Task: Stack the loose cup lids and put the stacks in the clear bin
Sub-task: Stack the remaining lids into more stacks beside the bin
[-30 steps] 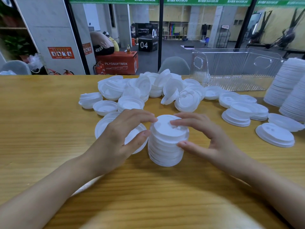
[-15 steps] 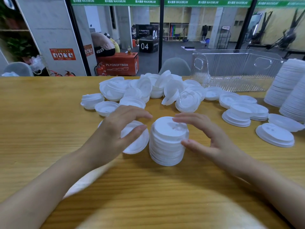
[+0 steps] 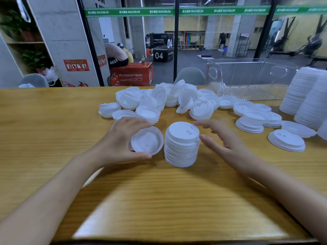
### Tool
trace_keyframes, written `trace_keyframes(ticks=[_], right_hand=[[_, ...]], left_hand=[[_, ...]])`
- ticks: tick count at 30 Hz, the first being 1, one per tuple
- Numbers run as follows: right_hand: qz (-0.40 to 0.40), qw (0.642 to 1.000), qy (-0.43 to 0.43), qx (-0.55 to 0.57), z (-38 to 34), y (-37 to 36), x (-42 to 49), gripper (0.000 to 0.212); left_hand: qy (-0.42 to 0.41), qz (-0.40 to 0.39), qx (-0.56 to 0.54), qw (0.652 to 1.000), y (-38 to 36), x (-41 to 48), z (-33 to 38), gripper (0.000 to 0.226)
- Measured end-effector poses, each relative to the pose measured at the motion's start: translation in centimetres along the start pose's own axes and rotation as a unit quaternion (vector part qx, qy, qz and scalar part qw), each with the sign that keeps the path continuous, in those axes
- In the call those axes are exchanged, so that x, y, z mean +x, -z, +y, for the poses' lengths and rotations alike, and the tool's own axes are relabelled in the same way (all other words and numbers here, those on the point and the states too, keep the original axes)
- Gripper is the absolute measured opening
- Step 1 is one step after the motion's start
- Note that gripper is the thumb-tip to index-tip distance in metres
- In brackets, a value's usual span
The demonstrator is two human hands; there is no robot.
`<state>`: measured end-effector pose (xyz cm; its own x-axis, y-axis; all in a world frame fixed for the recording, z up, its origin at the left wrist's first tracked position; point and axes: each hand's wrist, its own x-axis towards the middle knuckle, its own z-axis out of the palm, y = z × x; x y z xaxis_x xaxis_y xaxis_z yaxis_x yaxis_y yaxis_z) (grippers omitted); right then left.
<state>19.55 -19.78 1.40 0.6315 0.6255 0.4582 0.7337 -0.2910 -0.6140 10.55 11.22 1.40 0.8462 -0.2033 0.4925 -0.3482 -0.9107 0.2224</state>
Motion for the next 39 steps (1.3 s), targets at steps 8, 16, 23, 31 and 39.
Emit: trace_keyframes(ticks=[8, 16, 23, 31, 39], right_hand=[[0.035, 0.999, -0.001, 0.012, -0.3, -0.2, -0.3, 0.039], [0.045, 0.999, -0.011, 0.018, -0.3, -0.1, -0.4, 0.037], [0.048, 0.998, -0.012, 0.024, -0.2, 0.1, -0.4, 0.046], [0.04, 0.999, -0.006, 0.017, -0.2, 0.2, -0.4, 0.043], [0.036, 0.999, -0.006, 0.021, -0.1, 0.1, -0.5, 0.047]], left_hand=[[-0.025, 0.043, 0.041, 0.998, 0.3, -1.1, 0.5, 0.084], [-0.034, 0.051, 0.047, 0.997, 0.4, -0.9, 1.2, 0.088], [-0.008, 0.052, -0.004, 0.999, 1.1, -0.8, 2.1, 0.074], [0.02, 0.074, -0.044, 0.996, 1.3, -0.6, 2.5, 0.067], [0.049, 0.099, -0.072, 0.991, 0.9, -0.6, 2.1, 0.053]])
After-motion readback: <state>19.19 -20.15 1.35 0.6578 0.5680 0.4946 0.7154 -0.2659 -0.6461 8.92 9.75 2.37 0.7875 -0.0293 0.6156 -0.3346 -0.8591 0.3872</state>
